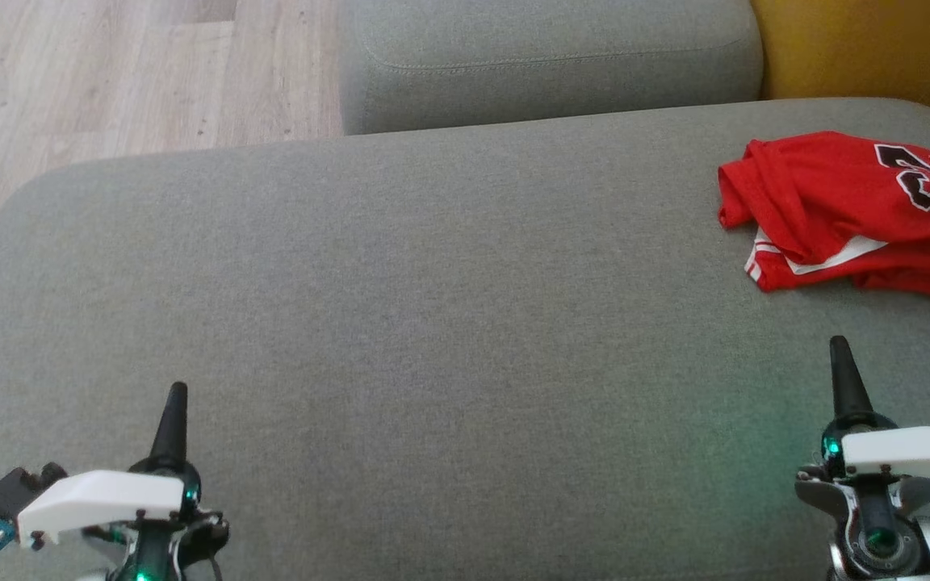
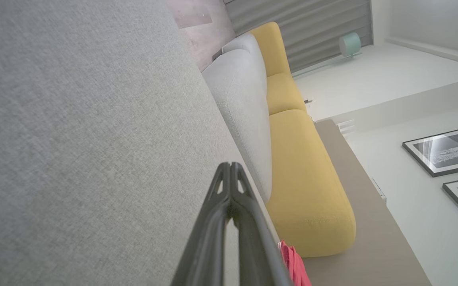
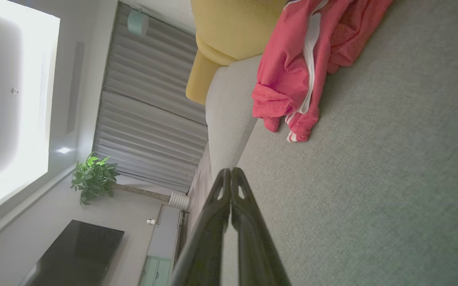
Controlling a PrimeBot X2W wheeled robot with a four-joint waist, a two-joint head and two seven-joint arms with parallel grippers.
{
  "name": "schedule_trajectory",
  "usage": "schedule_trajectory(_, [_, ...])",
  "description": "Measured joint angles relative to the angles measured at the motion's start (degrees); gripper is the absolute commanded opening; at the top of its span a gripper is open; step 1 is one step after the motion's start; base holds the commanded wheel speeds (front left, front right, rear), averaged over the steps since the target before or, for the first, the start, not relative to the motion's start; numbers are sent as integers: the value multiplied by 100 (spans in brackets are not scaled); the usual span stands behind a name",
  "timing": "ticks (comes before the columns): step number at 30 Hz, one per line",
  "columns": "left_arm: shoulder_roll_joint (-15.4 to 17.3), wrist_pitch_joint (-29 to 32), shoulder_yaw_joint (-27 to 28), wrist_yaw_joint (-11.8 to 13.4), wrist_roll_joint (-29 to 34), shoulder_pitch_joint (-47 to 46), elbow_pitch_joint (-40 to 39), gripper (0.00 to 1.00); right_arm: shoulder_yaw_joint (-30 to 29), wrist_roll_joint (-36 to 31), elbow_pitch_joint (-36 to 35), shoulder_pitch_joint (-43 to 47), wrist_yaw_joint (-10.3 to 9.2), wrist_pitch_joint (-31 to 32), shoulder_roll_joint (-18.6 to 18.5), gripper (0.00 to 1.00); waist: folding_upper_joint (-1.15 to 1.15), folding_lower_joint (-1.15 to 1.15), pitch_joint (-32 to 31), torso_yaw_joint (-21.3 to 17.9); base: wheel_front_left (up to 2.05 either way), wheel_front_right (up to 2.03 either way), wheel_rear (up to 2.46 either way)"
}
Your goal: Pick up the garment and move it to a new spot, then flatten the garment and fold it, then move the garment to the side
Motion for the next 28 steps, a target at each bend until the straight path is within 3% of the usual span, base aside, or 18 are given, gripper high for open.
schedule_trajectory(28, [-11, 455, 183, -111, -1798, -107, -181, 0, -376, 1708, -180, 2, 0, 421, 185, 0, 0, 0, 83, 7, 0, 0, 0])
